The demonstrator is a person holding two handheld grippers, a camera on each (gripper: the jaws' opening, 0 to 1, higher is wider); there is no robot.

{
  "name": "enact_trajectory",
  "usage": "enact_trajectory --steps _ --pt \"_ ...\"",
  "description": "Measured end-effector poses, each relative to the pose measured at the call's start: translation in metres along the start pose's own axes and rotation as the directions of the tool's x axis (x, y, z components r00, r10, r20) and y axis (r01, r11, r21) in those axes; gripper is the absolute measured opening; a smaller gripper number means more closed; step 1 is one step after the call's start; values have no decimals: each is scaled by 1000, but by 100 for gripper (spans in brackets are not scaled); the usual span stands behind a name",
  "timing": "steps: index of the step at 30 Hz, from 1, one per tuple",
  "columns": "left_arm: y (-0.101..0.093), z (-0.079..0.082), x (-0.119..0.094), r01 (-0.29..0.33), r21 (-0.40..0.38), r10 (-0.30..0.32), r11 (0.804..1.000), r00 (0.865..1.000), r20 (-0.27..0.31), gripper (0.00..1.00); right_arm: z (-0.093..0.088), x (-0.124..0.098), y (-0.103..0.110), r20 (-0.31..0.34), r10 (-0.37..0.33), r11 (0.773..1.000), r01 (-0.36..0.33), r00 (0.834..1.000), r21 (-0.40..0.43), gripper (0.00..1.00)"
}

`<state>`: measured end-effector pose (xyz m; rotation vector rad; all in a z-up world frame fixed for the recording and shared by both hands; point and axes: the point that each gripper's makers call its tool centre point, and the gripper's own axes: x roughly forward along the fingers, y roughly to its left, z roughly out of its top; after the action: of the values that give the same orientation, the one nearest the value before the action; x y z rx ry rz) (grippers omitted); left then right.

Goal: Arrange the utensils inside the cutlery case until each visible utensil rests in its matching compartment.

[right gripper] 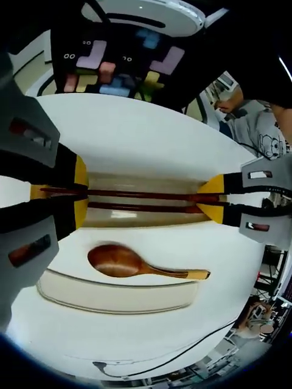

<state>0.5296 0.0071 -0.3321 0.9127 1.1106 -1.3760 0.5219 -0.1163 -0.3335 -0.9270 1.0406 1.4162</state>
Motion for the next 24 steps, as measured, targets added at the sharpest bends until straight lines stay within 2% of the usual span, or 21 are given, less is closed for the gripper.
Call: enact_trajectory --steps 3,7,11,16,20,24 --pt "0 2 -7 -23 -38 23 999 1000 11 7 0 -2 1 -2 -12 1000 12 1000 -13 5" --pt "-2 10 -20 -58 -27 60 998 997 50 7 2 -9 1 15 -26 1000 26 1000 -6 7" --pt "1 13 -28 -91 -18 92 996 993 75 7 6 -22 -3 29 -77 996 78 997 -40 12" --pt "13 18 -45 -148 -22 150 989 980 128 7 17 -41 -9 78 -113 993 116 990 -34 12" --pt "19 23 -53 -179 -8 178 984 970 164 7 19 -50 -15 94 -138 990 141 986 -26 12" --pt "24 26 -57 -210 22 203 978 964 174 8 21 -57 -23 112 -172 984 175 979 -15 12"
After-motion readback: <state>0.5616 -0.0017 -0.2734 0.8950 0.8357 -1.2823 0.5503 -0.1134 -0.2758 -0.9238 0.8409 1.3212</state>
